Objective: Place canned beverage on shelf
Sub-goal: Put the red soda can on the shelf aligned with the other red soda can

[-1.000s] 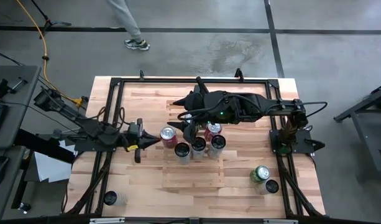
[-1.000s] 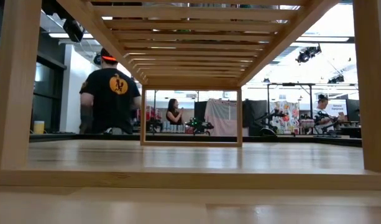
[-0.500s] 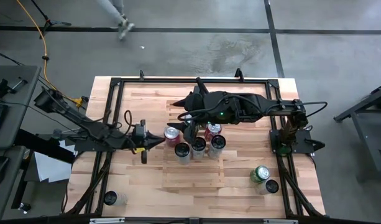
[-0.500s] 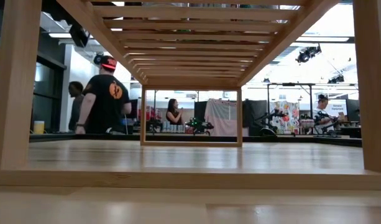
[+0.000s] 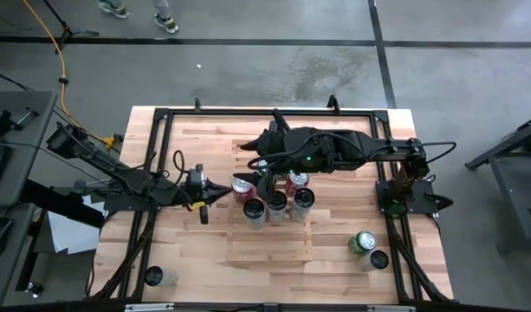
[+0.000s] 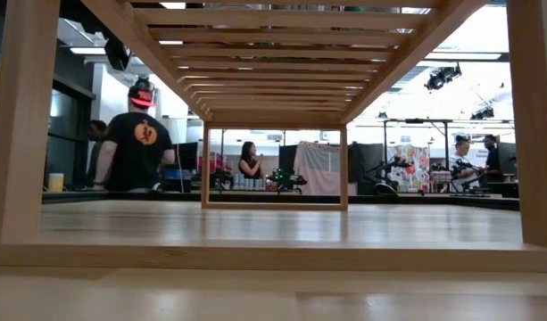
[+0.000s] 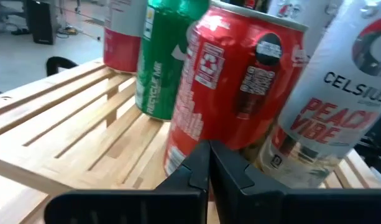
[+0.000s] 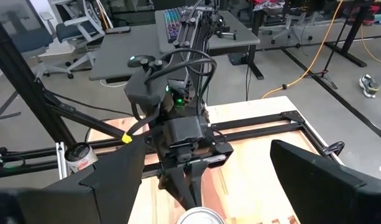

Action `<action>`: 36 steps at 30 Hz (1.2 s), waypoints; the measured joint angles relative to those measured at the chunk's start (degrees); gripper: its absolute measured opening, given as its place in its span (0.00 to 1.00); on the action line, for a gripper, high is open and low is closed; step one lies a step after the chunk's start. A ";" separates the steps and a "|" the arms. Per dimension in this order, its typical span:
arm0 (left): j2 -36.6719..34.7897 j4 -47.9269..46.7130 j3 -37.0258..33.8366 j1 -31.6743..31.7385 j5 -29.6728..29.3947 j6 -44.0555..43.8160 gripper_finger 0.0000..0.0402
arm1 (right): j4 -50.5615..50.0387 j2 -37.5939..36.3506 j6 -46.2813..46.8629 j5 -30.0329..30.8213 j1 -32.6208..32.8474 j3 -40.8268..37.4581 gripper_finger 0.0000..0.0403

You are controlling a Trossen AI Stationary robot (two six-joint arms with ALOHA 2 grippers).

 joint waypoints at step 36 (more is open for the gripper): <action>6.80 7.32 2.42 2.69 2.63 0.46 0.00 | -1.33 -0.39 -0.36 -0.03 0.00 -0.02 0.82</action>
